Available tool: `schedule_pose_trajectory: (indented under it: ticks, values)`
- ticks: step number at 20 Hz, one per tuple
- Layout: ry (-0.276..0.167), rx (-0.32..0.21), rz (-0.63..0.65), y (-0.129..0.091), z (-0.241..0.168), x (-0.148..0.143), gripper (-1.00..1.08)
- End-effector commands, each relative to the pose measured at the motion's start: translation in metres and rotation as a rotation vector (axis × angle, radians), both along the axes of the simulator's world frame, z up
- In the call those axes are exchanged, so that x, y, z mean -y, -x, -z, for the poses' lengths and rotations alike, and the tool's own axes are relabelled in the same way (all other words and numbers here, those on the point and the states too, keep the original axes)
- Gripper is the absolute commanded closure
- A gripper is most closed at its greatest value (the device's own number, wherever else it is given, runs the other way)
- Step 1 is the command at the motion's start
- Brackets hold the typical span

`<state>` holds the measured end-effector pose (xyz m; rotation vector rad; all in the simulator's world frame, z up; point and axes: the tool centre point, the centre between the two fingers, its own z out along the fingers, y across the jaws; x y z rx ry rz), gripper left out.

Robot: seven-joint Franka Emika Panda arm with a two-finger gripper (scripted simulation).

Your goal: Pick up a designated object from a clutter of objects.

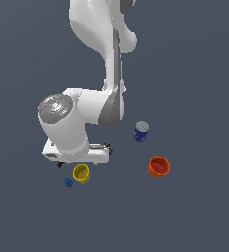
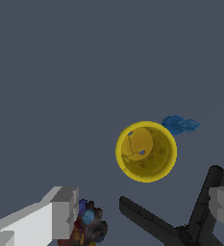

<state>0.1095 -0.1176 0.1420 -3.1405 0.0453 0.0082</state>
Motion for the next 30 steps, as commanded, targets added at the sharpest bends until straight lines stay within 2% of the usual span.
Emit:
schedule_pose_trajectory:
  ticks: [1, 10, 16, 24, 30]
  values:
    - [0.0, 0.003, 0.0, -0.005, 0.015, 0.007, -0.92]
    - [0.001, 0.005, 0.001, -0.013, 0.045, 0.019, -0.92]
    - [0.001, 0.004, 0.002, -0.012, 0.048, 0.02, -0.92]
    - [0.001, 0.004, 0.002, -0.011, 0.086, 0.02, -0.92]
    - [0.001, 0.005, 0.001, -0.012, 0.096, 0.02, -0.92]
